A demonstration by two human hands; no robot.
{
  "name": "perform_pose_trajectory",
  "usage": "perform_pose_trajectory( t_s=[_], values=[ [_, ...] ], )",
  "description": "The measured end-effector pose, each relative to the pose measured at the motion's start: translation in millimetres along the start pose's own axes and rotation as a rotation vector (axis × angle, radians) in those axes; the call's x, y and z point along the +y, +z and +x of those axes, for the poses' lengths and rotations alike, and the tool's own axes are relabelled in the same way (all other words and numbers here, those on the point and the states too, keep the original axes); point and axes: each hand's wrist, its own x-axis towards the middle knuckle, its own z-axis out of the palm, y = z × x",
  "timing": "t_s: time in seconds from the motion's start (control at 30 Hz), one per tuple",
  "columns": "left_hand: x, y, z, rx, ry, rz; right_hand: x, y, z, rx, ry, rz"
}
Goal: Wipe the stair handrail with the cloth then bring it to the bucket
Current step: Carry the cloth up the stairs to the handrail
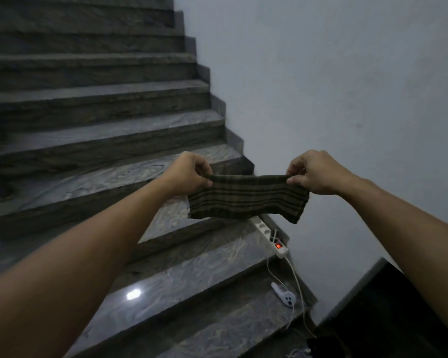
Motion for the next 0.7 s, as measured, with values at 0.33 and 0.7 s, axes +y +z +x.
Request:
perform_pose_trajectory(
  t_s=[0.33,0.7],
  values=[
    [-27,-148,91,0.134,-0.119,0.040,-95,-46,181,-0.036,-0.140,-0.035],
    [-37,-266,211,0.275,-0.211,0.079,-157,-106,376,-0.065,-0.348,-0.054]
  ],
)
